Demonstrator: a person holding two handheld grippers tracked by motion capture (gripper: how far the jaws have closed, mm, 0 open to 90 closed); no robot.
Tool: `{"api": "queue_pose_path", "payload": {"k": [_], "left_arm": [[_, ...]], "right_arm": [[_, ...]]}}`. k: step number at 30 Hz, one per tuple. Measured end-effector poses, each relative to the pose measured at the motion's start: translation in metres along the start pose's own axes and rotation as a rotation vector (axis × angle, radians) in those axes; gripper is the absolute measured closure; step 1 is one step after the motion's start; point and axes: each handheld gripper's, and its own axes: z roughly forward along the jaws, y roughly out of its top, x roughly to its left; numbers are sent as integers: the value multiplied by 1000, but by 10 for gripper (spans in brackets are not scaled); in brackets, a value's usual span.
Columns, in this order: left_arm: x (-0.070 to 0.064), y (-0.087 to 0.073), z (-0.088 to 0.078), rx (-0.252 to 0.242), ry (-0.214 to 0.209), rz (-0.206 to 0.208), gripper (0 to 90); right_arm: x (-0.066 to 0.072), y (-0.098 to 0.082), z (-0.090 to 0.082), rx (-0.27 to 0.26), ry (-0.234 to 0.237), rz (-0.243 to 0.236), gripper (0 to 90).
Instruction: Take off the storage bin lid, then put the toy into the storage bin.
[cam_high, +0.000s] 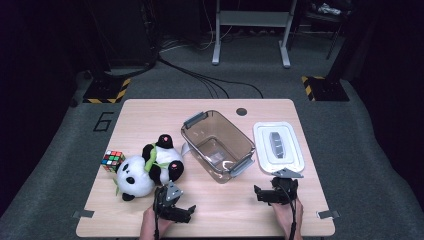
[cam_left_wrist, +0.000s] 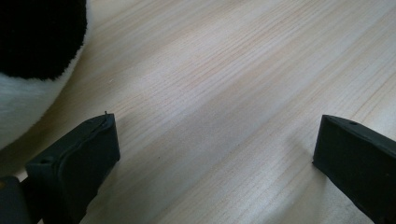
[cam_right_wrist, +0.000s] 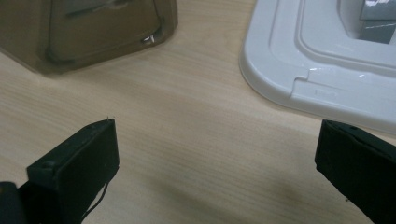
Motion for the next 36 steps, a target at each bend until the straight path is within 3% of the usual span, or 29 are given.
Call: {"api": "queue_pose_path", "payload": {"k": [9, 19, 32, 36], "left_arm": [[0, 0, 0, 0, 0, 0, 2], [0, 0, 0, -4, 4, 3, 3], [0, 0, 0, 1, 3, 0, 1], [-1, -1, 0, -25, 19, -10, 4]], "right_arm": [[4, -16, 7, 23, -20, -31, 0], [7, -19, 9, 28, -45, -65, 0], [8, -19, 9, 22, -55, -58, 0], [8, -19, 9, 21, -56, -58, 0]]}}
